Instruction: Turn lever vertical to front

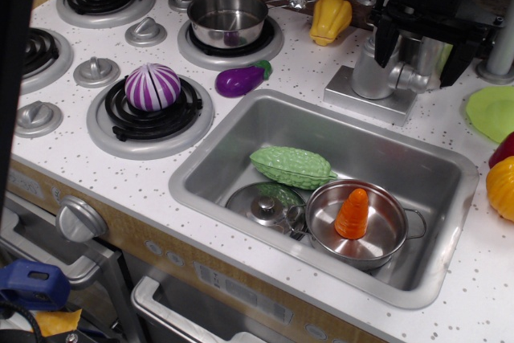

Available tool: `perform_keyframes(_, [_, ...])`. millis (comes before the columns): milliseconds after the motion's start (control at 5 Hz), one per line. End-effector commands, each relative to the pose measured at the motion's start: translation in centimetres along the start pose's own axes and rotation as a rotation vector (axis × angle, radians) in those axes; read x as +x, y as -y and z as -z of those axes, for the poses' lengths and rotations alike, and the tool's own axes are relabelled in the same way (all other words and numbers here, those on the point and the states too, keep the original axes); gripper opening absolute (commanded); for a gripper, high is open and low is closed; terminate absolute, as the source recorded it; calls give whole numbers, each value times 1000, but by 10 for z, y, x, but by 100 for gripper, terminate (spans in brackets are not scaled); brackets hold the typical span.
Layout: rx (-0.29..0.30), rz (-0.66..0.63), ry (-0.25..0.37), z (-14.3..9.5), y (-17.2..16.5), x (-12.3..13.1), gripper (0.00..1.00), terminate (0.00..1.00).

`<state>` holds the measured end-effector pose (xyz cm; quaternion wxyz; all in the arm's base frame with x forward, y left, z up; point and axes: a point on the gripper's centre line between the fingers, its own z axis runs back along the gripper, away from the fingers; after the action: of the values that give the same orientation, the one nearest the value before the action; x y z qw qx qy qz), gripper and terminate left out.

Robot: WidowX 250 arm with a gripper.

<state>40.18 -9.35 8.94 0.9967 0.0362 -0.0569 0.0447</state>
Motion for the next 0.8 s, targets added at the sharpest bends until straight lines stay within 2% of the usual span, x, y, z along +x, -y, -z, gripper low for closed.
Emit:
perform_keyframes(0, [0,0,0,0,0,0,100,0])
perform_keyframes(200, [-11,-19,28,-1,1,4,100,0])
perform_keyframes(400, [51,-11,92,-6,1,11,100,0])
perform_keyframes(600, [61,-13,149,-14,2,19,100,0])
